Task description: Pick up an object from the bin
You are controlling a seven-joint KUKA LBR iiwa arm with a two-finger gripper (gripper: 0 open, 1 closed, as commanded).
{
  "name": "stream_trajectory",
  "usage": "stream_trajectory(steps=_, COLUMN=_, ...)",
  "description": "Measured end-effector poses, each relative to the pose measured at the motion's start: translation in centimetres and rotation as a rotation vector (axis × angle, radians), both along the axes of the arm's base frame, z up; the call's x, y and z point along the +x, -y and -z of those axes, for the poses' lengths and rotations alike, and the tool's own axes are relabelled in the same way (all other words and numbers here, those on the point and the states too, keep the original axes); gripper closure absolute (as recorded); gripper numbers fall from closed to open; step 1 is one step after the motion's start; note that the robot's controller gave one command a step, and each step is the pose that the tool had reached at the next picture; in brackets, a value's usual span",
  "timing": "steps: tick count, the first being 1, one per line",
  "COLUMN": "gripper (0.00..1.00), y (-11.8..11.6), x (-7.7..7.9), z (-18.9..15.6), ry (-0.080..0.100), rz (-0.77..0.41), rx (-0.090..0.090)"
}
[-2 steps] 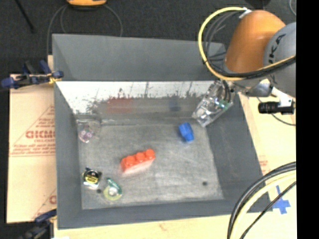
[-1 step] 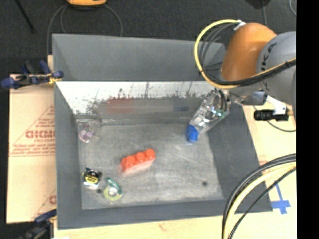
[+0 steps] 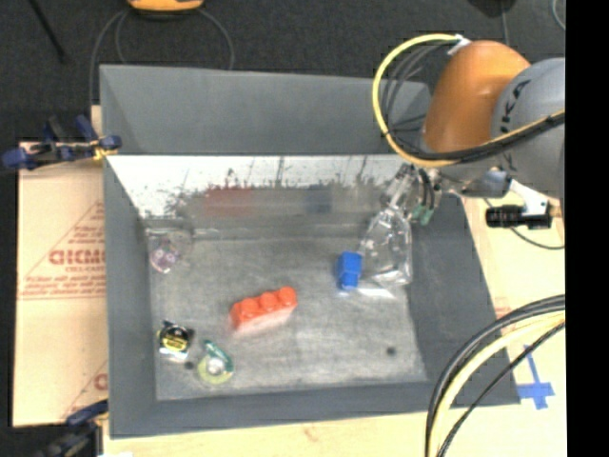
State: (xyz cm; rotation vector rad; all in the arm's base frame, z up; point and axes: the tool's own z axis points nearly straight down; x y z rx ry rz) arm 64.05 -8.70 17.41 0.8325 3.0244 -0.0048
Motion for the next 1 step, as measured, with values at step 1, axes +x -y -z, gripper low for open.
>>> stream_trajectory(steps=1, gripper=0.0, y=-2.48, x=0.53, z=5.41, ry=0.028, rz=0.182, rx=0.002)
